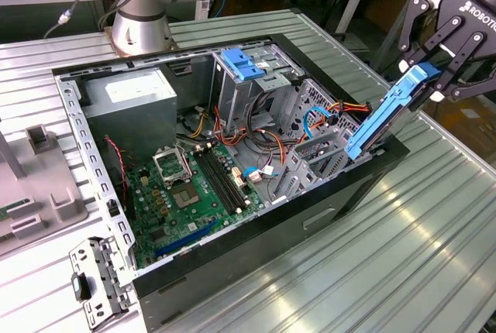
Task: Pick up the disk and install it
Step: 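Pick up the disk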
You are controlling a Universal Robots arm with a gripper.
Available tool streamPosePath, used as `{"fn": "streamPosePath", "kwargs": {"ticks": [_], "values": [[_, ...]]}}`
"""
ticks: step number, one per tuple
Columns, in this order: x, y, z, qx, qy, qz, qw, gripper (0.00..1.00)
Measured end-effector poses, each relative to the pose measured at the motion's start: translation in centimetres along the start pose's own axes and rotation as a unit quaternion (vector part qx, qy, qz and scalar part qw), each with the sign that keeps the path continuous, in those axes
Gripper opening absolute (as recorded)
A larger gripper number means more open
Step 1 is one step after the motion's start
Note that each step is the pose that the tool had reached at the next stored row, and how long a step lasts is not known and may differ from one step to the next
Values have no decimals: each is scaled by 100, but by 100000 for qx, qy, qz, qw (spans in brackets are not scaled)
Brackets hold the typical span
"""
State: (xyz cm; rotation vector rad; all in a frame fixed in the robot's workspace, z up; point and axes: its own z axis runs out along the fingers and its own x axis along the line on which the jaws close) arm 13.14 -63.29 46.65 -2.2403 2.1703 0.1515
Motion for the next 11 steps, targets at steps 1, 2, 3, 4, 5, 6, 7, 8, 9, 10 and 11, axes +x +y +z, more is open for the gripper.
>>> {"fn": "streamPosePath", "kwargs": {"ticks": [1, 2, 3, 4, 5, 6, 7, 8, 9, 10, 11], "values": [[4, -127, -7, -57, -1, 5, 100000, 37], [4, -147, -8, -65, -1, 6, 100000, 37], [5, -160, -9, -69, -2, 3, 100000, 37], [5, -172, -10, -76, -4, 8, 100000, 37], [6, -183, -10, -80, -4, 7, 100000, 37], [6, -192, -11, -82, 0, 8, 100000, 37], [5, -196, -12, -81, 1, 6, 100000, 37], [5, -195, -11, -81, -2, 11, 100000, 37], [6, -195, -11, -81, -5, 12, 100000, 37], [5, -181, -10, -78, -6, 9, 100000, 37], [5, -164, -10, -79, -2, 4, 100000, 37]]}}
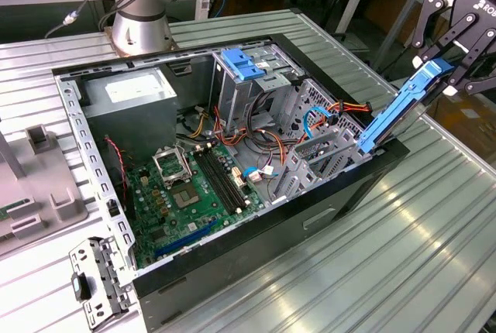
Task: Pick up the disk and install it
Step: 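Pick up the disk, then insert the disk into the insertion slot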
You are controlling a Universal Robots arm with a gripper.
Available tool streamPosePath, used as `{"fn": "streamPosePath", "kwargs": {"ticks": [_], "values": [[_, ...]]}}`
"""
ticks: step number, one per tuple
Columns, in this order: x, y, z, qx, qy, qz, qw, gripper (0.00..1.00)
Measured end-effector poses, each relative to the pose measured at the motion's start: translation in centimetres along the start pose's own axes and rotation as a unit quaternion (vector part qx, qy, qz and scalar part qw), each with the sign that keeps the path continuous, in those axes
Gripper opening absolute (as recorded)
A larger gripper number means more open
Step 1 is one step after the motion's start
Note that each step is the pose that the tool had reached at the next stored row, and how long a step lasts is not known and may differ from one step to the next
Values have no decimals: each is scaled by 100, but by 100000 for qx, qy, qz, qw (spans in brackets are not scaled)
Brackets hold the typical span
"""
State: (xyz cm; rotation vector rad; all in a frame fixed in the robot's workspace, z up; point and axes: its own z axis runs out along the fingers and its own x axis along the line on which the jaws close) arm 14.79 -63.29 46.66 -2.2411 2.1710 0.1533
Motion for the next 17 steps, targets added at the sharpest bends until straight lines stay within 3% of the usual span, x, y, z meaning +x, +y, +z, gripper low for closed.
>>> {"fn": "streamPosePath", "kwargs": {"ticks": [6, 17], "values": [[-7, 187, 12, 0, -27, 2, 100000, 37], [-9, 232, 15, 0, -27, 4, 100000, 37]]}}
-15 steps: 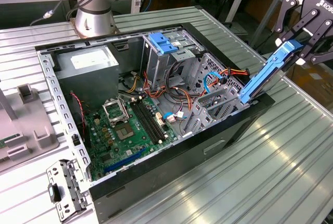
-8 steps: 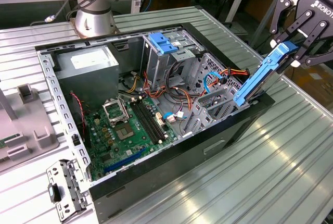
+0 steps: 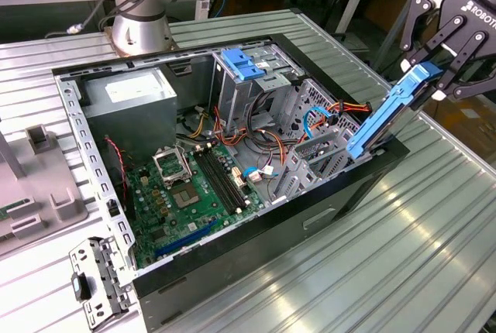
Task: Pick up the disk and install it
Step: 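Insert the disk into the insertion slot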
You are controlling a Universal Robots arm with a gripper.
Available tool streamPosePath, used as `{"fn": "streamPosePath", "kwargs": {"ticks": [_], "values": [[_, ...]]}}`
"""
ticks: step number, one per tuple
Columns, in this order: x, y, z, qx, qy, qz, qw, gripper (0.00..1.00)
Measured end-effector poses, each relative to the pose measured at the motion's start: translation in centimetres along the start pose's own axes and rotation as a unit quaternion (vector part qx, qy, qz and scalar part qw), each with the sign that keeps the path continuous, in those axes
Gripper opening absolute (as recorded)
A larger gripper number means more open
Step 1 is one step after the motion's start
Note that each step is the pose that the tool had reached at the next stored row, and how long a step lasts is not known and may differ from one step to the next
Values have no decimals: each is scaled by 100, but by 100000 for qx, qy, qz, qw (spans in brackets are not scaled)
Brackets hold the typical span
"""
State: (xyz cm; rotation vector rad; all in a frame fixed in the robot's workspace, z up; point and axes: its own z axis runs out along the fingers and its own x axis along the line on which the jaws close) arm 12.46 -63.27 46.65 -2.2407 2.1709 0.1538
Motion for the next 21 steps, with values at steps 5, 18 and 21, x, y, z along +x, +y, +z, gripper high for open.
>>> {"fn": "streamPosePath", "kwargs": {"ticks": [5, 18, 21], "values": [[0, 23, 4, -1, -1, -1, 100000, 37], [-2, 88, 15, -2, 3, -2, 100000, 37], [-2, 96, 17, -1, 1, -1, 100000, 37]]}}
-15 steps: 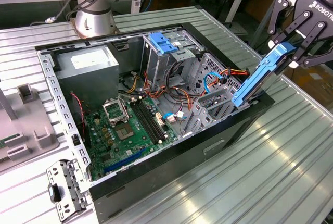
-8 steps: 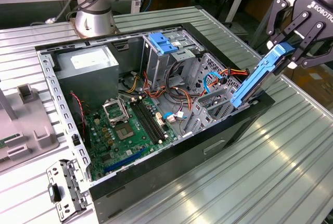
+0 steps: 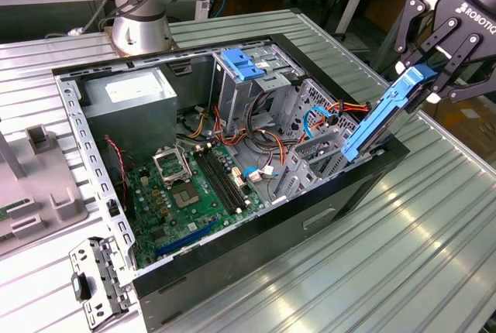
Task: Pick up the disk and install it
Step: 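Insert the disk into the insertion slot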
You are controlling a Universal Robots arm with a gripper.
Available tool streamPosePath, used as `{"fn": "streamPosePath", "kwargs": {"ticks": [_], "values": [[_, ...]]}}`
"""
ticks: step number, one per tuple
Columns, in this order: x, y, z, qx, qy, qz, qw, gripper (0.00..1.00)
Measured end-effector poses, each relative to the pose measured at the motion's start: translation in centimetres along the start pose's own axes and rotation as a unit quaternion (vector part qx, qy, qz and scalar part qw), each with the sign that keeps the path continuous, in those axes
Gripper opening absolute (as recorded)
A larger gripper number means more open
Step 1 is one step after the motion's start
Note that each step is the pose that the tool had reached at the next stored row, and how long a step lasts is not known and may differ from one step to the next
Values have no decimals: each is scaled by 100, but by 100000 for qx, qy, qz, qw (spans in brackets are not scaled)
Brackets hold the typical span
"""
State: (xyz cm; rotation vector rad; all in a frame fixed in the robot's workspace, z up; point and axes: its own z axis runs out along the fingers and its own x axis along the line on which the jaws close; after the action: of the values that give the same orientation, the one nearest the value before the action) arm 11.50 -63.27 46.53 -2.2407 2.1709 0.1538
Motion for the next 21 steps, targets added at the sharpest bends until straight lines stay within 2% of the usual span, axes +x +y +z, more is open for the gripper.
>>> {"fn": "streamPosePath", "kwargs": {"ticks": [21], "values": [[0, 55, 19, -2, 1, -2, 100000, 37]]}}
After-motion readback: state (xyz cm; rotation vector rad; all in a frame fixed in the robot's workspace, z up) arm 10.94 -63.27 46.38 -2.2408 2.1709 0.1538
